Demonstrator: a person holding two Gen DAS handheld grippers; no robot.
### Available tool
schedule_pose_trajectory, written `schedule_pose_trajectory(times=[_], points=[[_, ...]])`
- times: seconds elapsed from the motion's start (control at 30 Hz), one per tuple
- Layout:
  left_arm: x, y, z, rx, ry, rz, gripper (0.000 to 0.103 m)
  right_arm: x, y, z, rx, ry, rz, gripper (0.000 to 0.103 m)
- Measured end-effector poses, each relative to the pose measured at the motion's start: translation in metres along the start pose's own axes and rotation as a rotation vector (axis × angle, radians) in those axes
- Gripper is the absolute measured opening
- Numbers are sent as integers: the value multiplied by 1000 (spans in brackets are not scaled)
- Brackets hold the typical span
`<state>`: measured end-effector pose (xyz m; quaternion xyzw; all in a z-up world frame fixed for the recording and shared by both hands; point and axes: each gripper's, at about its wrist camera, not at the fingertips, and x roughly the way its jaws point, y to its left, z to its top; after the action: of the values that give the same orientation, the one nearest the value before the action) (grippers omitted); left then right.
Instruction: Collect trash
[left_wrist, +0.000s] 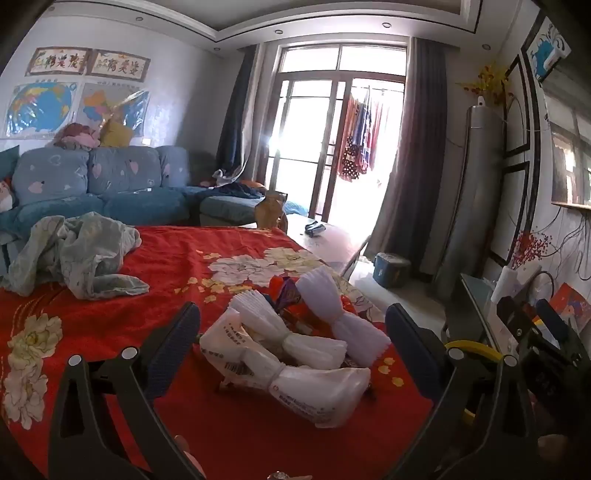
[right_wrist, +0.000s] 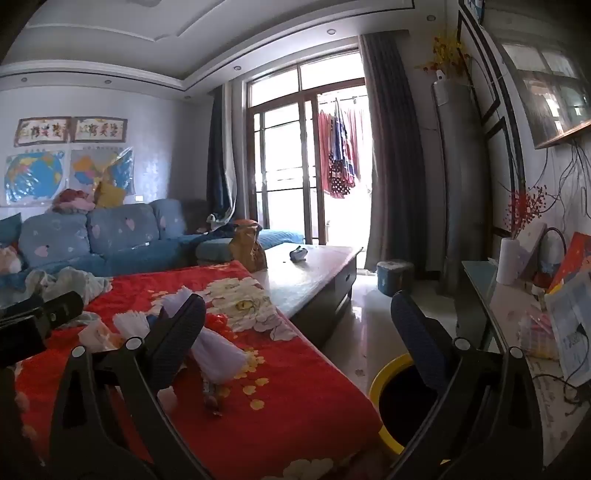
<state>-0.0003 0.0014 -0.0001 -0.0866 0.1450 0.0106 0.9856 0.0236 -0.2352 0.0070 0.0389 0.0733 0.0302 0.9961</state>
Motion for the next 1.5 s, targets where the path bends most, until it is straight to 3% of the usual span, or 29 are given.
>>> schedule_pose_trajectory(times=[1.5], points=[[0,-8,-4,14,25,-8,97,8,1,-11,3,30,-6,92]])
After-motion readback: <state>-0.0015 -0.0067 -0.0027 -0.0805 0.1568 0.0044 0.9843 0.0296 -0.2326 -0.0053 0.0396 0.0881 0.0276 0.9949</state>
